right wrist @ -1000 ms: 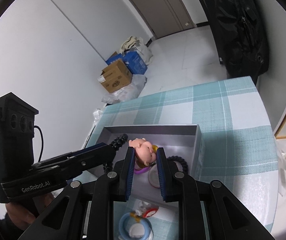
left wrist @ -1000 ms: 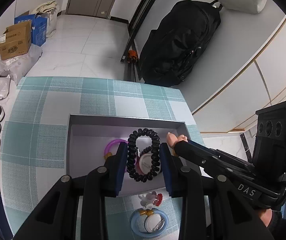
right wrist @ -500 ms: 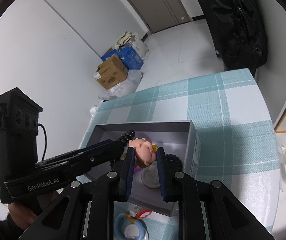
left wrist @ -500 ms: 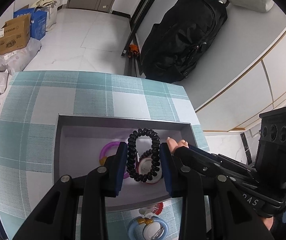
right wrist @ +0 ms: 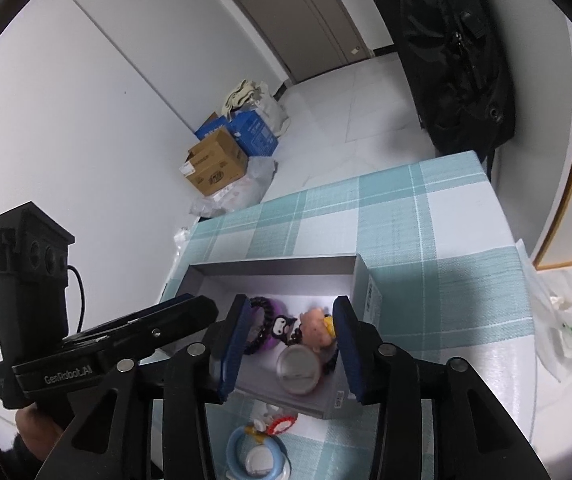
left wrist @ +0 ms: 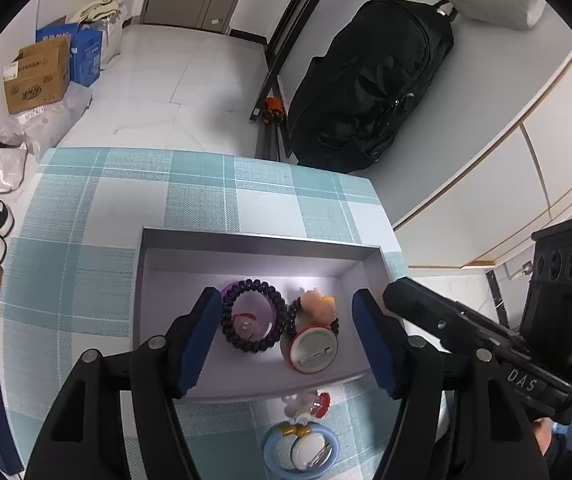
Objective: Organize jewelry
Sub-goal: 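Lower the figurine and bracelet into the box and open both tools, then withdraw both tools from the box back over the blue ring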
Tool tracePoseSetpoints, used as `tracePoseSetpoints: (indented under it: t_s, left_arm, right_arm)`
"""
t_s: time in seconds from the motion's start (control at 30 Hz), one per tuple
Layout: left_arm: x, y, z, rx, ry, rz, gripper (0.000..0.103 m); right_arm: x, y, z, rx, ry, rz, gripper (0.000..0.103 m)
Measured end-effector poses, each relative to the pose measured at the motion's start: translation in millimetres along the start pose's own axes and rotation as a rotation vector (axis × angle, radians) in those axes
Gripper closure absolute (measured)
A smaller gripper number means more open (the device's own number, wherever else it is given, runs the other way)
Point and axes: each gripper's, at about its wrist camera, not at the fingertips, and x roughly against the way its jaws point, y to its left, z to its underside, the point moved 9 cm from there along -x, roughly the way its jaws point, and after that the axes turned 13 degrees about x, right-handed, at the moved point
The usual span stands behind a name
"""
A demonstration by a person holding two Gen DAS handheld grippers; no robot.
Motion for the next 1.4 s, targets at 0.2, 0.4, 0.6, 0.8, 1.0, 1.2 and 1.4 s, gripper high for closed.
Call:
tracePoseSetpoints:
  t_s: [0.2, 0.4, 0.6, 0.8, 1.0, 1.2, 1.4]
  left_arm:
    - [8, 4, 5, -0.012, -0.019, -0.021, 0.038]
    - [20, 6, 9, -0.013, -0.045, -0.018, 0.036]
    - [28, 3, 19, -0.053, -0.064, -0.032, 0.036]
    - [36, 2, 36, -0.094, -0.054, -0.027, 0.036]
    - [33, 0, 68, -0.152, 0.009, -0.023, 0.034]
    - [16, 2, 97, -0.162, 0.103, -0.039, 0.034]
    - [2, 0, 112, -0.210, 0.146, -0.080, 0.034]
  right_arm:
    - [9, 4, 0, 0.020, -0.021, 0.001, 0.053]
    - [20, 11, 2, 0.050, -0.048, 0.014, 0.046]
    - [24, 19, 9, 0.086, -0.038, 0.027, 0.037]
    - [29, 23, 19, 0.106, -0.028, 0.041, 0.030]
    - [34, 19, 33, 0.089, -0.004, 0.067, 0.021]
    - [36, 20, 43, 0.093, 0.019, 0.087, 0.020]
    - [39, 18, 52, 0.078, 0.040, 0.095, 0.019]
